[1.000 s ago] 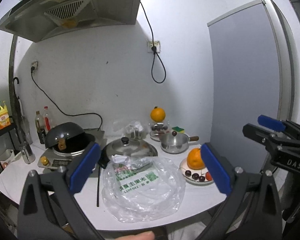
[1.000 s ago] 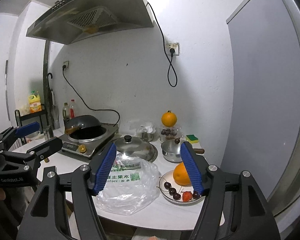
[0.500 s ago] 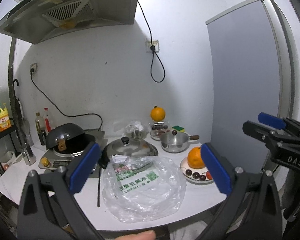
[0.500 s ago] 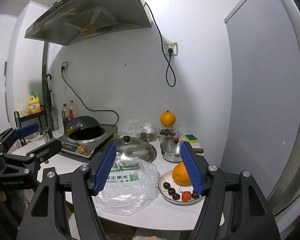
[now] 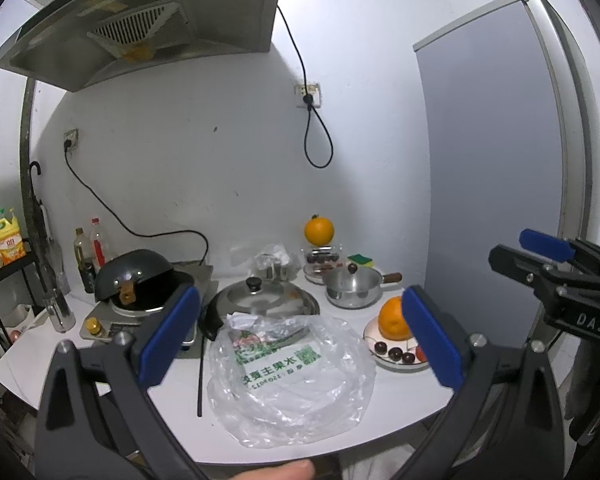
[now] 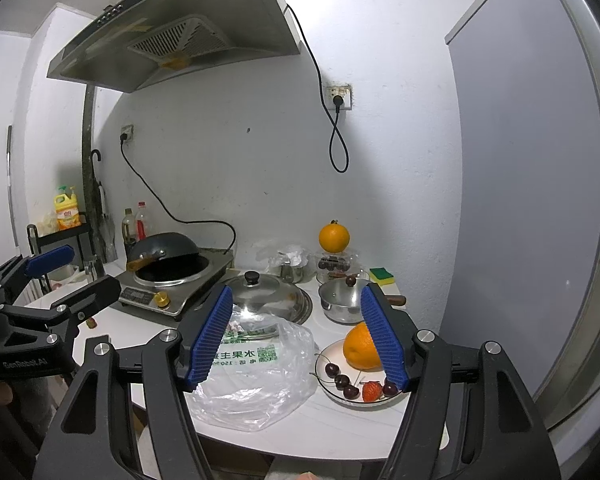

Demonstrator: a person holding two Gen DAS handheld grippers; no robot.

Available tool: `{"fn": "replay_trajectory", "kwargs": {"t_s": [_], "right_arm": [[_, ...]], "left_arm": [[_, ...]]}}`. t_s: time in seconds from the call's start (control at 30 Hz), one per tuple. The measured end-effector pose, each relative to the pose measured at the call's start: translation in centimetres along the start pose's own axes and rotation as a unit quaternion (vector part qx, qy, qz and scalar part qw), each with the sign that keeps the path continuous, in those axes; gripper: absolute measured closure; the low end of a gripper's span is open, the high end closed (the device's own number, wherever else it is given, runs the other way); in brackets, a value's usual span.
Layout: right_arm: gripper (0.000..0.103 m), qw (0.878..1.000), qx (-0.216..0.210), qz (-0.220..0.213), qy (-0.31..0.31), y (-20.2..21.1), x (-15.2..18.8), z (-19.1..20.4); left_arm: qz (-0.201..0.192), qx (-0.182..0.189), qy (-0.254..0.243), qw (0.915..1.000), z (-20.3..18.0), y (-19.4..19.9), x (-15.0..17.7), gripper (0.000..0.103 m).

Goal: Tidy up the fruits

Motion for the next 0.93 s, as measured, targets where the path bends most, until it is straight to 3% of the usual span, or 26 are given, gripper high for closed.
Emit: {"fn": "replay_trajectory", "kwargs": {"t_s": [0.93], "right_arm": [[0.033, 1.0, 0.0, 0.001, 0.004, -0.29, 0.06, 0.19]], "left_arm": [[-0.005, 0.001, 0.006, 1.0, -0.01, 0.2, -0.1, 0.001]]}}
Point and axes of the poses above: each gripper's, at about its wrist camera, not at the fingertips, and y roughly against the way its jaws point, z to its left, x to its underside, the point moved 7 cm from there along -y, roughly the way its jaws point, and after that the axes turned 12 degrees about -x, right-handed, at the moved point
